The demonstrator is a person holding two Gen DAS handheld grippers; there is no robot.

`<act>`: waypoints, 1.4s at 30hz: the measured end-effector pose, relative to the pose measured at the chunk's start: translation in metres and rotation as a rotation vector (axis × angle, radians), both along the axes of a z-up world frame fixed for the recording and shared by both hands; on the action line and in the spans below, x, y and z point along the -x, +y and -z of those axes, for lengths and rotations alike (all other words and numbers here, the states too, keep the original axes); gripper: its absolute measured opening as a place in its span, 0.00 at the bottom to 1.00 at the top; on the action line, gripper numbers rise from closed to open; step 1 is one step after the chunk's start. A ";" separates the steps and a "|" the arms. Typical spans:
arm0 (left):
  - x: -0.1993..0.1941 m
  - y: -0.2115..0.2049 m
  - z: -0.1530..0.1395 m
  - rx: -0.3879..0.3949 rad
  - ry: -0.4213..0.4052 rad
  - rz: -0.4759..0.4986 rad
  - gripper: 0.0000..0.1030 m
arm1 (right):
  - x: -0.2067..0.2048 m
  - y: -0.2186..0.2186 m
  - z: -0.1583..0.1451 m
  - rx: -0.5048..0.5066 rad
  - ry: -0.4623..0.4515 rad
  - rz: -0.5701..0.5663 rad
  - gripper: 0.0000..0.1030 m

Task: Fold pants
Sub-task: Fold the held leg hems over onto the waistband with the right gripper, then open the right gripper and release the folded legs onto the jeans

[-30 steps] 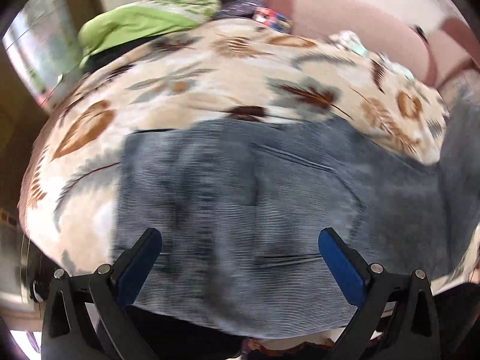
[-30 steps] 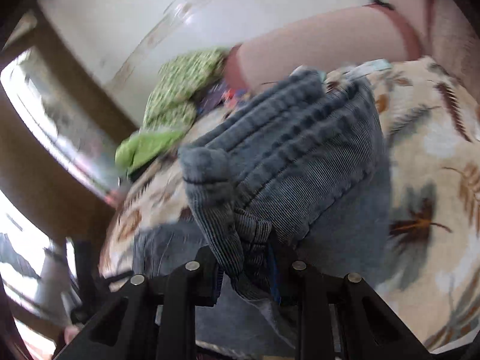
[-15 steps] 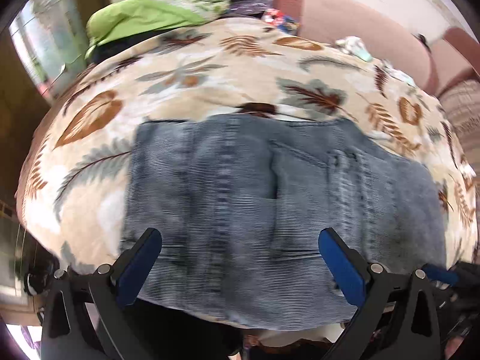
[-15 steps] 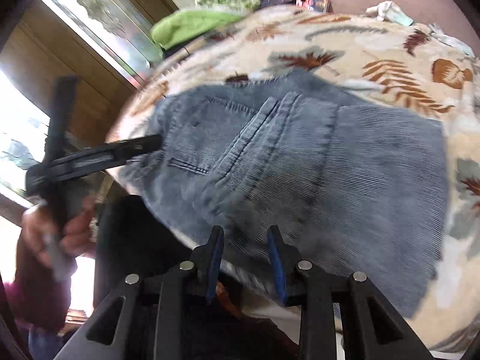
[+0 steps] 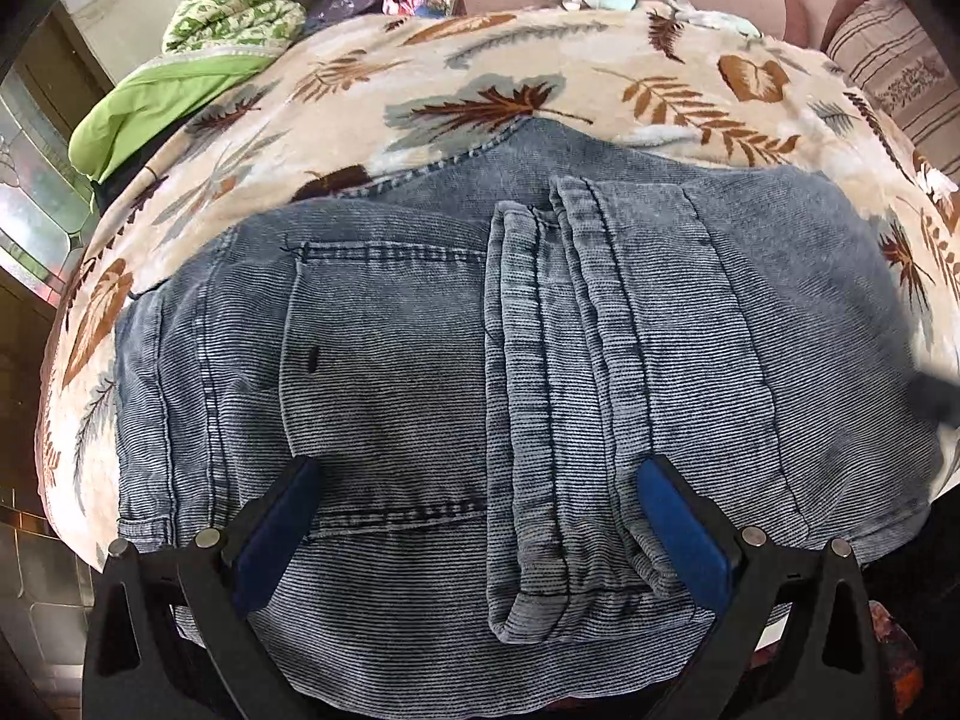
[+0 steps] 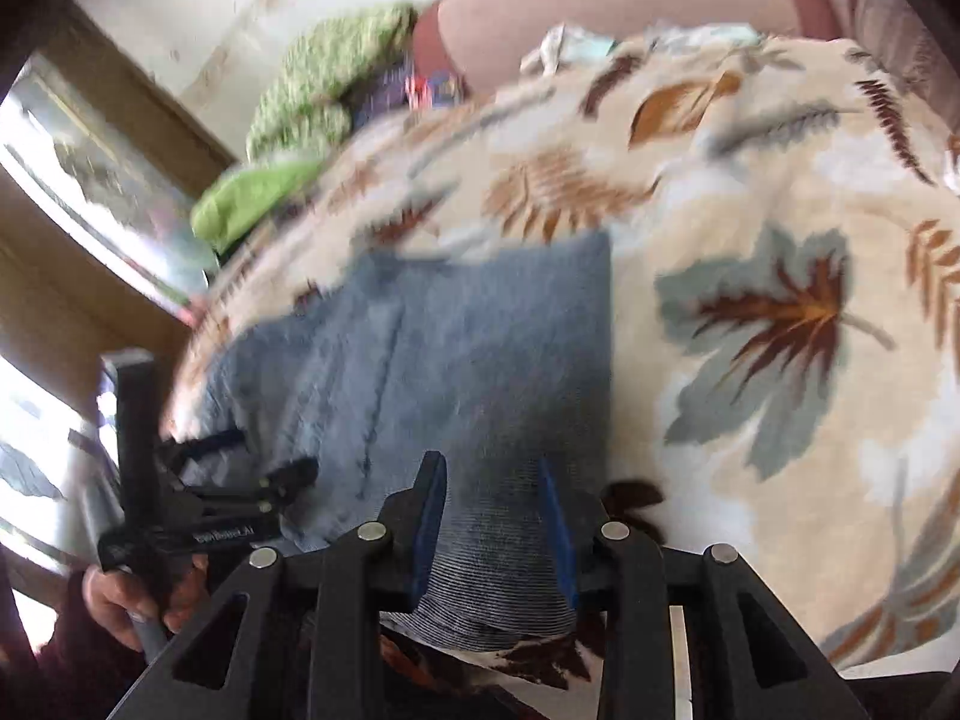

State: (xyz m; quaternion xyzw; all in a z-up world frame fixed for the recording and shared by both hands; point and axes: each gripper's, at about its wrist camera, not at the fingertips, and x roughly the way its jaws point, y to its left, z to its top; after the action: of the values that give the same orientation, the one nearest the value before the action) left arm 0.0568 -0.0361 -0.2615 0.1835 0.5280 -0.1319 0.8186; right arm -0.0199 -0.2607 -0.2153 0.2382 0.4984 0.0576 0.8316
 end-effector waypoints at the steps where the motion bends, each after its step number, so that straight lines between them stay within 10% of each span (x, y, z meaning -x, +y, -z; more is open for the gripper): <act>1: 0.001 0.000 -0.001 -0.007 0.002 0.006 1.00 | 0.000 0.004 0.009 0.024 0.034 -0.017 0.34; 18: -0.013 0.117 -0.057 0.071 -0.113 -0.286 1.00 | -0.040 0.065 -0.027 0.201 -0.062 -0.170 0.34; 27: -0.045 0.163 -0.002 0.089 0.108 -0.440 1.00 | -0.054 0.080 -0.019 0.239 0.038 -0.170 0.34; 42: -0.067 0.179 -0.008 0.090 0.064 -0.462 1.00 | -0.091 0.155 -0.025 0.256 -0.018 -0.301 0.35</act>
State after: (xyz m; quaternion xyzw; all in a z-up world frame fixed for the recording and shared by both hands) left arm 0.1241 0.1432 -0.2536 0.0169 0.5752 0.0298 0.8173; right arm 0.0711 -0.1056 -0.1898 0.0527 0.5242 0.1195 0.8415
